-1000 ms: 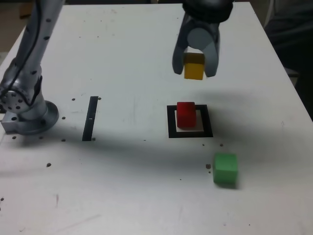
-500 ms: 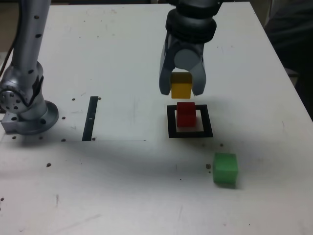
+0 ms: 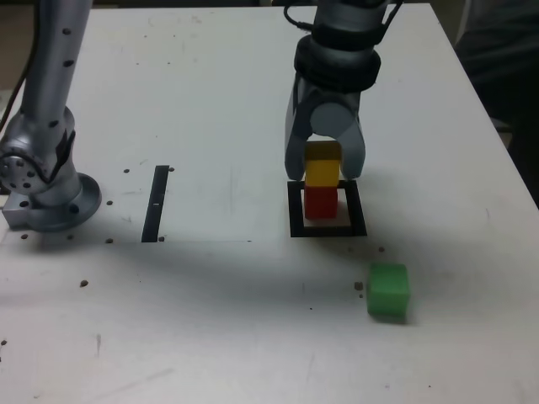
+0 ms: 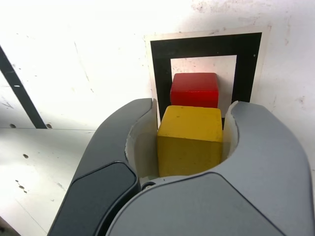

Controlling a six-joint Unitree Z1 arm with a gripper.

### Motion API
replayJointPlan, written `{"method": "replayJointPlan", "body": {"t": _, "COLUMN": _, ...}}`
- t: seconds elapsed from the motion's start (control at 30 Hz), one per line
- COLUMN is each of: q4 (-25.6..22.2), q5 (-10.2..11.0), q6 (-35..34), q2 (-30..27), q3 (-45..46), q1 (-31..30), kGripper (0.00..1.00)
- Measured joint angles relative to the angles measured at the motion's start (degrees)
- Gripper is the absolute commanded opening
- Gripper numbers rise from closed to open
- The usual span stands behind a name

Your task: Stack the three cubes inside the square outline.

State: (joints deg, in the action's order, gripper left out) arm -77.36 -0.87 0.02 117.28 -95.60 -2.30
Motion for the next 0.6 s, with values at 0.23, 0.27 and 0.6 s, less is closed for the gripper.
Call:
{"method": "replayJointPlan", "body": {"t": 0.23, "q4": 0.73, "q5": -0.09, "q6": 0.0, "q2": 0.84, "q3": 0.48, "q1": 0.0, "kGripper": 0.3}}
{"method": "replayJointPlan", "body": {"t": 0.27, "q4": 0.85, "q5": -0.08, "q6": 0.0, "q2": 0.88, "q3": 0.61, "q1": 0.0, "kGripper": 0.3}}
{"method": "replayJointPlan", "body": {"t": 0.6, "q4": 2.68, "q5": 0.15, "q6": 0.38, "q2": 1.2, "q3": 1.94, "q1": 0.0, "kGripper": 0.98}}
